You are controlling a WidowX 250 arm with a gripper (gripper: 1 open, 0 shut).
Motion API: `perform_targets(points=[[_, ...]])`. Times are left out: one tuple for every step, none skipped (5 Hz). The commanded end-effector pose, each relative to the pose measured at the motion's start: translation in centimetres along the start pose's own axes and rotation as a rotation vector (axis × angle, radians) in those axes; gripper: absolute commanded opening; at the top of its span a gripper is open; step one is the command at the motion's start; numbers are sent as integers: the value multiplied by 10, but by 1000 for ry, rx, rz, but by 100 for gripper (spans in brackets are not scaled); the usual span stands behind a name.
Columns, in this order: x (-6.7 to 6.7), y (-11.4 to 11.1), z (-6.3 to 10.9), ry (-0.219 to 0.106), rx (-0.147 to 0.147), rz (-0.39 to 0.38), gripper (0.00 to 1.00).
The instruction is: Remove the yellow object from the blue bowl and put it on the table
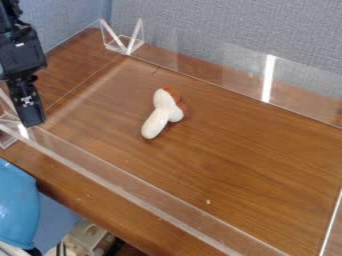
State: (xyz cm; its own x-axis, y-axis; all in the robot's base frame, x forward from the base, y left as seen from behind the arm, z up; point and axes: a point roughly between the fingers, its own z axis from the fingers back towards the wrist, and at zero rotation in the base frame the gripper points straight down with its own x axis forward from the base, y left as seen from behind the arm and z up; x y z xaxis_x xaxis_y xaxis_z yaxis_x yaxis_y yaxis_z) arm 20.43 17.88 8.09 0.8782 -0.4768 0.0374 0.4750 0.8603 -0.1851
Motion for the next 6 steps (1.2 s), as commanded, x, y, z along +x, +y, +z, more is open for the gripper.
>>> perform_targets(points=[[6,-3,22,-24,52,-1,0],[12,-9,29,-43,49,46,0],[15,-18,40,-68,47,100,0],[15,-17,60,-100,36,144,0],[18,-19,80,-136,19,187,0],[19,-22,95,-161,7,218,0]])
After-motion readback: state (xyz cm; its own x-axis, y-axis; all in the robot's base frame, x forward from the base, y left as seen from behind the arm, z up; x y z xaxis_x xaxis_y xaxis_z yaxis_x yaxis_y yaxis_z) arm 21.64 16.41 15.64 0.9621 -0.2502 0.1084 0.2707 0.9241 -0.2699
